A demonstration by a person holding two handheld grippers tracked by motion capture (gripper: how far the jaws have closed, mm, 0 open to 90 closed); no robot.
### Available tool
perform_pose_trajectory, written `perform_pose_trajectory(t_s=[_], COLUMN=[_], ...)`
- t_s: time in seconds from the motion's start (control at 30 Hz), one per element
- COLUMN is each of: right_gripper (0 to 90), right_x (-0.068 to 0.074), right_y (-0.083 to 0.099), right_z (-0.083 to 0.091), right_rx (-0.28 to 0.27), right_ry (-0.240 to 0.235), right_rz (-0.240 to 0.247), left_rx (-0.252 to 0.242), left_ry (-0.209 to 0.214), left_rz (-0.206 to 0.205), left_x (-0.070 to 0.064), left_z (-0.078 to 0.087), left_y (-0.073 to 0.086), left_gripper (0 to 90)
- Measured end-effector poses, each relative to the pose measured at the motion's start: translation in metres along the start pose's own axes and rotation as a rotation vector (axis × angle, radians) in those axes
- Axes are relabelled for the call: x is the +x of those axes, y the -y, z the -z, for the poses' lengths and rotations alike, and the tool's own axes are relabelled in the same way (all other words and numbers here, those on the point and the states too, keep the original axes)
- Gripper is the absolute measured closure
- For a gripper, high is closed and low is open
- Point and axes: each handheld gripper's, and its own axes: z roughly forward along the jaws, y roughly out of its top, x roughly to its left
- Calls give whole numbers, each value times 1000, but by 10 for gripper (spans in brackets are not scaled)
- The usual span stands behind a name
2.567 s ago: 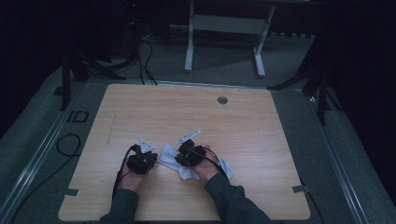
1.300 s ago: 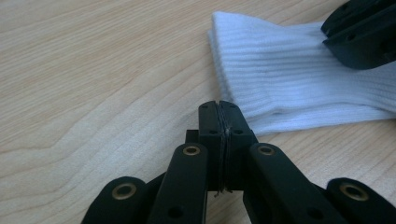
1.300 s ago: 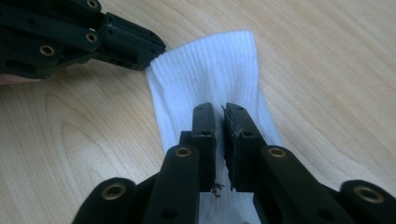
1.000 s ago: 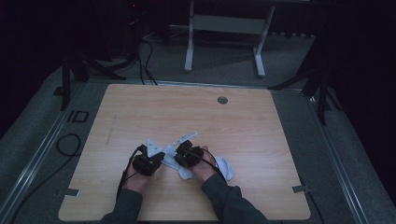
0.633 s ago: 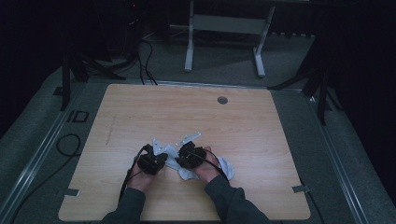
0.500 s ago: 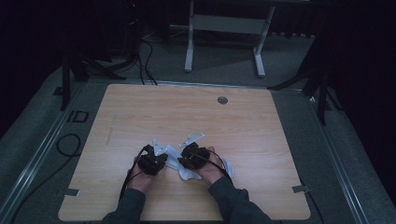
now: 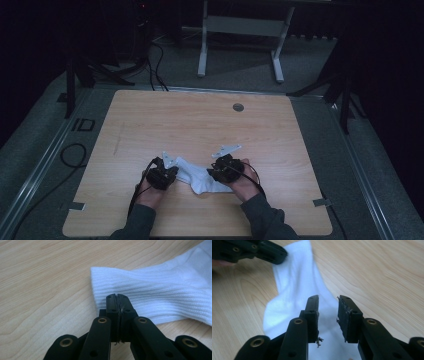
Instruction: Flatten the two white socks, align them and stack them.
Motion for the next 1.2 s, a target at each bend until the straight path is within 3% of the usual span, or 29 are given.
perform_pose_trajectory(t_s=[0.43, 0.63, 0.87, 0.9, 0.93, 0.97, 1.0, 1.2], right_gripper=[686, 667, 641, 648, 711, 850, 880, 886], right_x=[-43, -49, -47, -46, -46, -46, -47, -52], right_y=[19, 29, 44, 46, 49, 53, 55, 60], right_z=[42, 41, 38, 36, 34, 31, 32, 44], right_rx=[-64, -39, -10, -1, 9, 13, 8, -19], right_ry=[62, 104, 68, 65, 71, 98, 111, 132], right_rz=[-124, -131, -156, -149, -150, -155, -166, -174], left_rx=[3, 1, 7, 8, 6, 7, 9, 10], left_ry=[-1, 0, 0, 0, 3, 5, 9, 16], left_rz=[20, 25, 20, 21, 25, 25, 25, 28], left_x=[0, 0, 0, 0, 0, 0, 0, 1], left_z=[2, 3, 4, 4, 4, 5, 5, 7], left_y=[2, 2, 3, 3, 4, 4, 4, 6], left_gripper=[882, 881, 879, 879, 879, 878, 877, 876])
